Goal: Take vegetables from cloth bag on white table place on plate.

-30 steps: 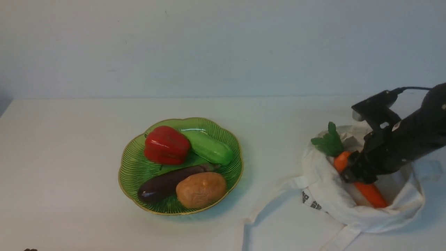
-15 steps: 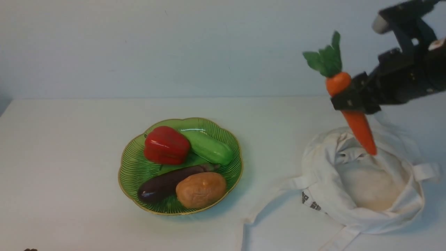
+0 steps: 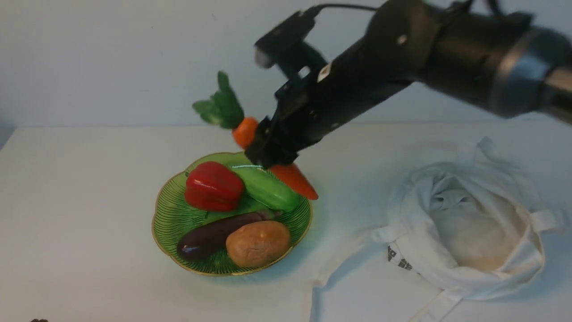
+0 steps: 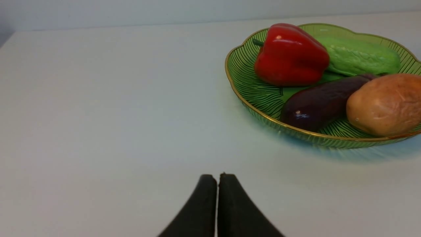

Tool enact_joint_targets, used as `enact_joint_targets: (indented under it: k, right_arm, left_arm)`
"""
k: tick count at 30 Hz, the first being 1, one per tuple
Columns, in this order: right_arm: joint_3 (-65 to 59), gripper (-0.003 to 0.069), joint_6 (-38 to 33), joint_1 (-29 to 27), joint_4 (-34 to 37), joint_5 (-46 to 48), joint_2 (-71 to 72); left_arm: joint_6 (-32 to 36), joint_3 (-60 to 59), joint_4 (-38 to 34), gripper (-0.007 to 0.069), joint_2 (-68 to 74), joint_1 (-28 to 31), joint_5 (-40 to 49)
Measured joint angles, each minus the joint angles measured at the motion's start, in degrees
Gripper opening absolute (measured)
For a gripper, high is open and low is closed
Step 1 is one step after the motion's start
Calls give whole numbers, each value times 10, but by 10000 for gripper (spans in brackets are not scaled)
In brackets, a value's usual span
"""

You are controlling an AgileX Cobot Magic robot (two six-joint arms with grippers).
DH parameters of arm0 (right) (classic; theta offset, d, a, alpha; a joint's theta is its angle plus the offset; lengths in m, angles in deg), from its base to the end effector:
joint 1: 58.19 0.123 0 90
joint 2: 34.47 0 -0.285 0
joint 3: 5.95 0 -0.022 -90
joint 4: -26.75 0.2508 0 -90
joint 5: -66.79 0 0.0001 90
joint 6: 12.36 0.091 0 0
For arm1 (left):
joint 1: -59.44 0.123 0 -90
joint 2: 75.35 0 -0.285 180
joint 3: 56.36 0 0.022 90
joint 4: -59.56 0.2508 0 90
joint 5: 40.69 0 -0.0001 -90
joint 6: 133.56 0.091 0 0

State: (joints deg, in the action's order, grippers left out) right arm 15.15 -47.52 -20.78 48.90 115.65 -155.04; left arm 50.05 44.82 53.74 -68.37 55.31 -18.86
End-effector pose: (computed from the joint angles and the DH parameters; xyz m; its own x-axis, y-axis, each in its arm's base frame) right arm 0.3373 0.2906 0.2763 -0.3750 -0.7030 -0.6042 -0.8922 0.4508 0.0293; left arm 0.0519 -0.0072 0.1705 -0.3036 -0.0095 -0.9527 0.0984 0.9943 -0.0412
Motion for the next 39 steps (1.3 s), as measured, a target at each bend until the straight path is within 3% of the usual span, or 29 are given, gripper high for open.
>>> enact_joint_targets:
  k: [6,14,15,16,19,22,25,30,32,34,35,38,39]
  right_arm:
    - [27,332,38,38,-82,-44,-92]
    - [28,358,51,58,-93,-98,-118]
    - [29,412,53,58,-95,-103,-118]
    - [29,420,53,58,-96,-103,-118]
    - [29,569,66,58,-101,-100,-111]
    - [29,640,73,58,-106,-97,-95]
    - [29,651,92,58,-133,-85,-65]
    - [29,563,194,58,-218,-64,20]
    - [29,487,252,58,-257,-50,59]
    - [29,338,327,58,-332,-20,134]
    - [29,312,337,58,-337,-18,140]
    - [29,66,404,58,-417,49,248]
    - [29,57,411,58,-420,53,254]
  left_arm:
    - [0,0,0,-8,0,0,0]
    - [0,0,0,-8,0,0,0]
    - [0,0,0,-8,0,0,0]
    - [0,0,0,-8,0,0,0]
    - [0,0,0,-8,0,0,0]
    - [0,0,0,-8,0,0,0]
    - [0,0,0,-8,0,0,0]
    - [0,0,0,-8,0,0,0]
    - [0,0,0,-8,0,0,0]
    - [0,0,0,-8,0,0,0]
    - [0,0,0,-8,0,0,0]
    - [0,0,0,-8,0,0,0]
    - [0,0,0,-8,0,0,0]
